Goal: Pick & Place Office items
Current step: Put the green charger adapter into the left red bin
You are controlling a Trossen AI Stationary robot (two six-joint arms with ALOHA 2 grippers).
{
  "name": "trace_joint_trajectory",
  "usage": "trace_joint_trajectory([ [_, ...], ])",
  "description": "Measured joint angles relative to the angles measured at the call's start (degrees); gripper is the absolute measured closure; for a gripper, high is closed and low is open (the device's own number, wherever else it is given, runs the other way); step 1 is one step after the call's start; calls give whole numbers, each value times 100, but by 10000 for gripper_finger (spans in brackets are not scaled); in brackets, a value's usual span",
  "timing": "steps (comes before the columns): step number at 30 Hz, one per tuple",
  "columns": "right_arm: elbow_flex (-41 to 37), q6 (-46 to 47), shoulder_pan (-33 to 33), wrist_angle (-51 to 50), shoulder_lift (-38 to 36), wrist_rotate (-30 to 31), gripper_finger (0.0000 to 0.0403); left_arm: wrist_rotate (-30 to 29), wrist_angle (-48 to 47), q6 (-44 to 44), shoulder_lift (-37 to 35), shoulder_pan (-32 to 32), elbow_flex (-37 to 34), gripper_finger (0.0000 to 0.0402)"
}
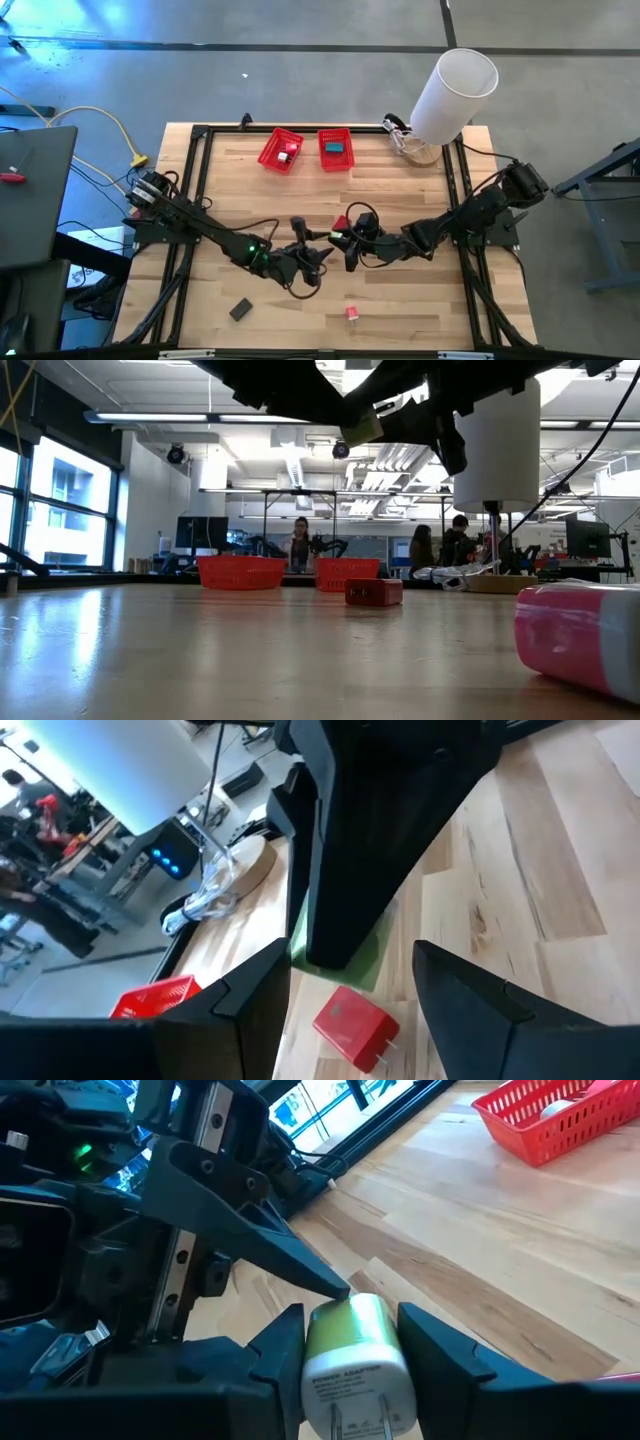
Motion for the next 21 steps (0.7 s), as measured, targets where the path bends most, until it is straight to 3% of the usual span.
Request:
trace_joint_trajectory([
  [16, -2, 13, -39, 13, 0, 13, 278, 361, 140, 649, 25, 179, 0, 201],
  [21, -11, 17, -50, -33, 11, -4, 278, 78, 465, 1305, 338, 175, 2, 201],
])
